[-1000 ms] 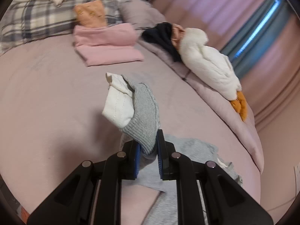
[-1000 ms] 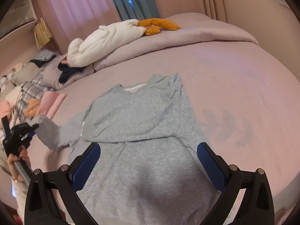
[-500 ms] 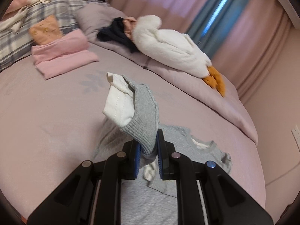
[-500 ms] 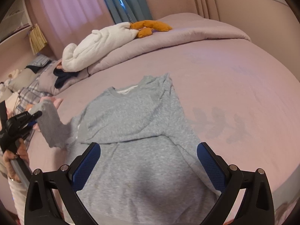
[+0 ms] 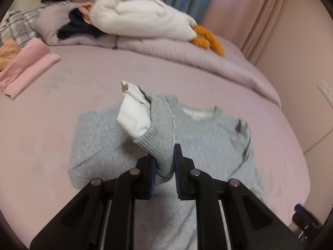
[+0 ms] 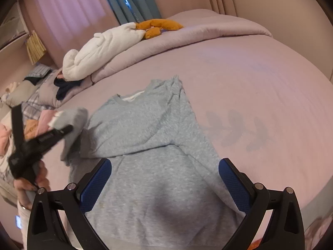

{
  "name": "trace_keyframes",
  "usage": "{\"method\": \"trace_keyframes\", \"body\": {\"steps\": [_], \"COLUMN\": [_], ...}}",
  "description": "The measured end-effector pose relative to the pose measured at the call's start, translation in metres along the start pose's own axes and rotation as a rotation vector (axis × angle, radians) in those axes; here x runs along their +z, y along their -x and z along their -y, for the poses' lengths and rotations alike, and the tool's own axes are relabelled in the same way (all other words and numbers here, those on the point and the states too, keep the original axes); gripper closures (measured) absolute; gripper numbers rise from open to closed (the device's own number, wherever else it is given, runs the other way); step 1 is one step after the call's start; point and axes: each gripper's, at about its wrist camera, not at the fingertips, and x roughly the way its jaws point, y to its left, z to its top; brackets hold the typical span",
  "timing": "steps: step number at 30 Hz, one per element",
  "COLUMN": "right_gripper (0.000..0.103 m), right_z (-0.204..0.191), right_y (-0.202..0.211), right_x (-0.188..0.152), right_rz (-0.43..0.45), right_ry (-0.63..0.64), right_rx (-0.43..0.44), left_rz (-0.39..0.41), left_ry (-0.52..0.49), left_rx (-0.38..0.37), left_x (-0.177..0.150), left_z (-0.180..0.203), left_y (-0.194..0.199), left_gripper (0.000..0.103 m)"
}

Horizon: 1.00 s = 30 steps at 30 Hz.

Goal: Fold small clothes
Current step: 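Lift the cuff with the left gripper and carry it across the chest, then lower the cuff onto the chest and open the left gripper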

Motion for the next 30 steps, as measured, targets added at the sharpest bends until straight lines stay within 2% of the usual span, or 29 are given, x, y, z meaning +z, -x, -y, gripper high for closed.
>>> {"method": "trace_keyframes", "body": {"steps": [3, 6, 12, 17, 19, 21, 26, 30], "right_gripper": [0.001, 0.001, 0.001, 0.001, 0.001, 0.001, 0.001, 0.001], "right_z": [0.002, 0.004, 0.009, 0.010, 0.010, 0.010, 0.012, 0.012], "right_y": [0.000, -0.001, -0.004, -0.006, -0.005, -0.004, -0.004, -0.006], "right_x": [-0.001, -0.003, -0.005, -0.005, -0.006, -0.006, -0.007, -0.007], "right_rz": [0.000, -0.005, -0.019, -0.027, -0.025, -0.021, -0.019, -0.025], "right_ry": [-0.002, -0.005, -0.018, -0.022, -0.020, -0.017, -0.023, -0.026], "right_rx": [-0.011, -0.024, -0.027, -0.025, -0.025, -0.024, -0.024, -0.023], "left_rz": [-0.066, -0.132, -0.229, -0.225, -0.231, -0.230, -0.196, -0.177], "left_ry": [-0.019, 0.004, -0.013, -0.006, 0.004, 0.016, 0.022, 0.020], "left_rx": [-0.010, -0.027, -0.024, -0.034, -0.053, -0.084, -0.102, -0.143], "left_x": [-0.011, -0.023, -0.045, -0.047, -0.045, -0.041, -0.034, -0.029], "left_z": [0.007, 0.007, 0.007, 0.005, 0.003, 0.003, 0.005, 0.009], "left_y": [-0.018, -0.036, -0.064, -0.063, -0.058, -0.053, -0.038, -0.028], "left_gripper": [0.088, 0.088, 0.087, 0.086, 0.082, 0.069, 0.065, 0.058]}}
